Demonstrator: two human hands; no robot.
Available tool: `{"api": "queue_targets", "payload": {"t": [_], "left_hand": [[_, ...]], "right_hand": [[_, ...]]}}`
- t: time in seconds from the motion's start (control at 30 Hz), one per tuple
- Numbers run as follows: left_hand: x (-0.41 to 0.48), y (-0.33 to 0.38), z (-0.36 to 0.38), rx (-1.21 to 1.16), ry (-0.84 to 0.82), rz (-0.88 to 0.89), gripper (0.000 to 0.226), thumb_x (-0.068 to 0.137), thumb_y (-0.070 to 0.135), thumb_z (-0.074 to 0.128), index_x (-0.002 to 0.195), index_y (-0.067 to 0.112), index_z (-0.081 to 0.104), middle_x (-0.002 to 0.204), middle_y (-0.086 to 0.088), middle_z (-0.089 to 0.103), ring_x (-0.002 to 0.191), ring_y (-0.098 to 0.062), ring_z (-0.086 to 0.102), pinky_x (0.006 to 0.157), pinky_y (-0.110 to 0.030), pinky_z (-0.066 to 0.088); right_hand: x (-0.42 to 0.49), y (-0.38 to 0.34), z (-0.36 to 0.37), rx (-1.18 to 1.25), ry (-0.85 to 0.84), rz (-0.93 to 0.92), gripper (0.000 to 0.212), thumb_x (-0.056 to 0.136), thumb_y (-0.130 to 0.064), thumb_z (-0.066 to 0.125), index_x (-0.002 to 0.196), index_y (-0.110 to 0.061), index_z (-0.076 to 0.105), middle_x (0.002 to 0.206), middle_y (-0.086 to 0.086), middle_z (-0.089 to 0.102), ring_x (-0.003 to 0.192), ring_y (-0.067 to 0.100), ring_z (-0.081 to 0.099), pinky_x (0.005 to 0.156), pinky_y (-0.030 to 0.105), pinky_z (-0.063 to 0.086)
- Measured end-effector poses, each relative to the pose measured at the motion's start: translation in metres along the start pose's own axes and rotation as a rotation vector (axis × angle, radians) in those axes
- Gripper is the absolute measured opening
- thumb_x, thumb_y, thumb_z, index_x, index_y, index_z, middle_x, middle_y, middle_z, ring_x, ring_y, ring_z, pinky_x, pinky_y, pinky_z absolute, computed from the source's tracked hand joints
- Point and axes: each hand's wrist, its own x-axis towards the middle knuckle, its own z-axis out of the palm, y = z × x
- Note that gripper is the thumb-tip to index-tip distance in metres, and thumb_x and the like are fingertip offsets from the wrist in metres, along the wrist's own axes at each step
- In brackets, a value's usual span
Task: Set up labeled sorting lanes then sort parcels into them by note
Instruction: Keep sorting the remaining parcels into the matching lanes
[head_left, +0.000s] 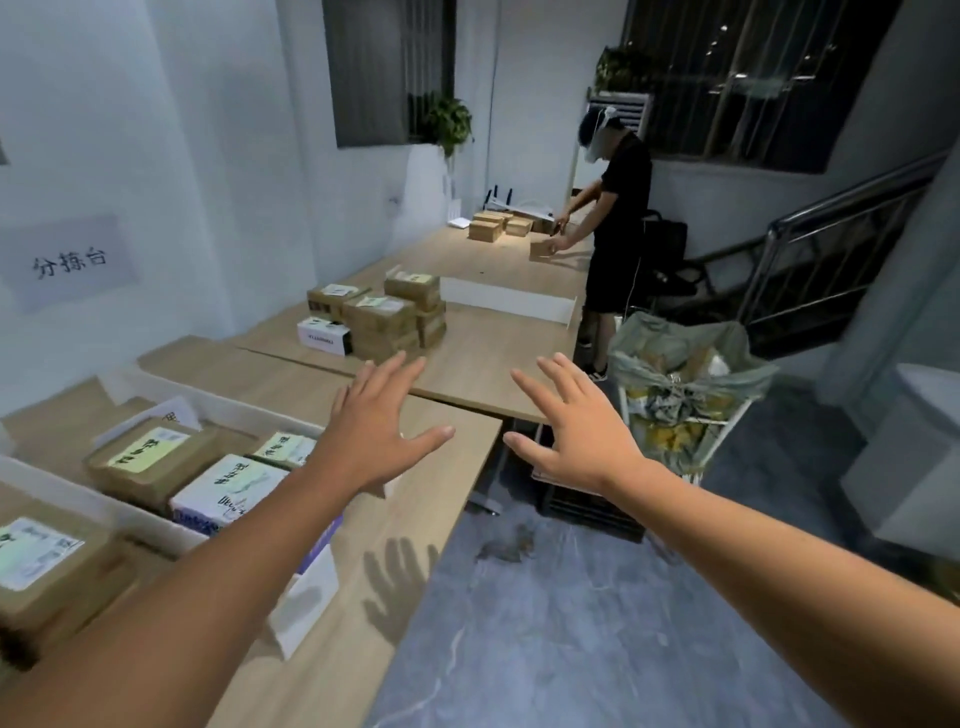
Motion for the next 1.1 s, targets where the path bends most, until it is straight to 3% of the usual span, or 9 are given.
{"api": "queue_targets", "payload": {"t": [0.53,0.7,0.9,1.0,1.1], "left_hand": [[0.336,-0.046,0.12,-0.014,-0.03,-0.101,0.084,0.087,0.067,0.058,0.157,0.043,0.02,0.169,0.01,0.012,0.157,-0.021,0.005,0.124,-0.054,0.005],[0.43,-0.075,0.165,0.03,0.012,-0.195,0.084,0.085,0.07,0.055,0.157,0.038,0.023,0.167,0.005,0.021,0.155,-0.021,0.014,0.122,-0.06,0.019],[0.541,-0.099,0.202,0.049,0.095,-0.326,0.088,0.085,0.072,0.053,0.157,0.029,0.028,0.165,-0.001,0.028,0.152,-0.022,0.022,0.123,-0.053,0.023],[0.587,-0.118,0.223,0.014,0.106,-0.392,0.087,0.086,0.062,0.064,0.156,0.024,0.032,0.163,-0.003,0.032,0.15,-0.022,0.026,0.121,-0.053,0.03],[0.632,-0.15,0.246,-0.038,0.146,-0.441,0.082,0.087,0.054,0.069,0.155,0.021,0.035,0.16,-0.004,0.036,0.146,-0.021,0.034,0.117,-0.047,0.037]], "right_hand": [[0.286,0.216,0.132,0.142,-0.095,-0.034,0.08,0.09,-0.08,0.03,0.158,-0.043,0.015,0.167,0.002,0.019,0.155,0.025,0.012,0.124,0.047,0.023],[0.397,0.278,0.192,0.172,-0.074,-0.143,0.08,0.089,-0.079,0.036,0.158,-0.041,0.02,0.164,0.003,0.025,0.152,0.024,0.018,0.12,0.044,0.029],[0.521,0.342,0.245,0.232,-0.129,-0.308,0.081,0.087,-0.074,0.048,0.157,-0.038,0.028,0.162,0.005,0.03,0.149,0.026,0.026,0.117,0.044,0.036],[0.582,0.363,0.274,0.309,-0.136,-0.309,0.081,0.087,-0.07,0.055,0.157,-0.036,0.032,0.161,0.006,0.031,0.148,0.024,0.029,0.114,0.042,0.039],[0.641,0.377,0.316,0.337,-0.186,-0.32,0.086,0.083,-0.075,0.051,0.157,-0.039,0.027,0.162,0.003,0.028,0.15,0.022,0.026,0.114,0.041,0.039]]}}
